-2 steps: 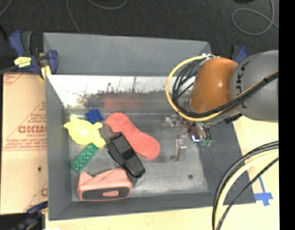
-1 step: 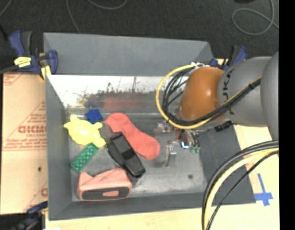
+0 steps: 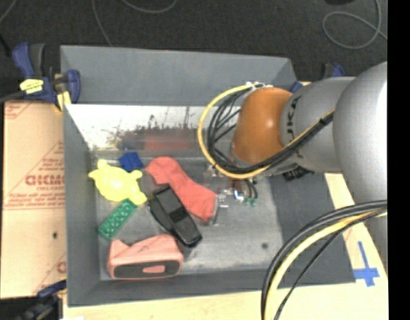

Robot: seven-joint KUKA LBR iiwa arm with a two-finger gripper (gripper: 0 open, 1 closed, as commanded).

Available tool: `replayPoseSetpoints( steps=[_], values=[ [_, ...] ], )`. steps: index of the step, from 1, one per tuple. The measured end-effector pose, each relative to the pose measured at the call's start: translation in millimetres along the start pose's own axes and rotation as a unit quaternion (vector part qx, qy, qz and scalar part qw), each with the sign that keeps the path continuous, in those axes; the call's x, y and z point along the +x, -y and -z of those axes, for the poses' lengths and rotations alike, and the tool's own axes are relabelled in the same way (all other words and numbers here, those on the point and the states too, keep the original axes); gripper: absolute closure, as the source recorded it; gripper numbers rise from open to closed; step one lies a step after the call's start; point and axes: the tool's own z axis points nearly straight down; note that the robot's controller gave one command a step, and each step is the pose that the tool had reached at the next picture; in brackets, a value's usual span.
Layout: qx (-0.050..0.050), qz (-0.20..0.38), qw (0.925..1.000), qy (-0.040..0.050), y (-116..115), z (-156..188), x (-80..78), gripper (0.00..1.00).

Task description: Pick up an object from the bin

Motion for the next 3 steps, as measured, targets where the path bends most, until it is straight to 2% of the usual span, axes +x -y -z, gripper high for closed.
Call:
replayPoseSetpoints(
  steps=[1,2,3],
  values=[
    [-0.003,-0.02,0.9998,-0.0015,-24.7,-6.8,12.5,1.0],
    [-0.003,-0.019,0.9998,-0.0015,-24.7,-6.8,12.5,1.0],
    [-0.004,-0.022,0.9997,-0.0015,0.9,-7.1,11.7,1.0]
  ],
)
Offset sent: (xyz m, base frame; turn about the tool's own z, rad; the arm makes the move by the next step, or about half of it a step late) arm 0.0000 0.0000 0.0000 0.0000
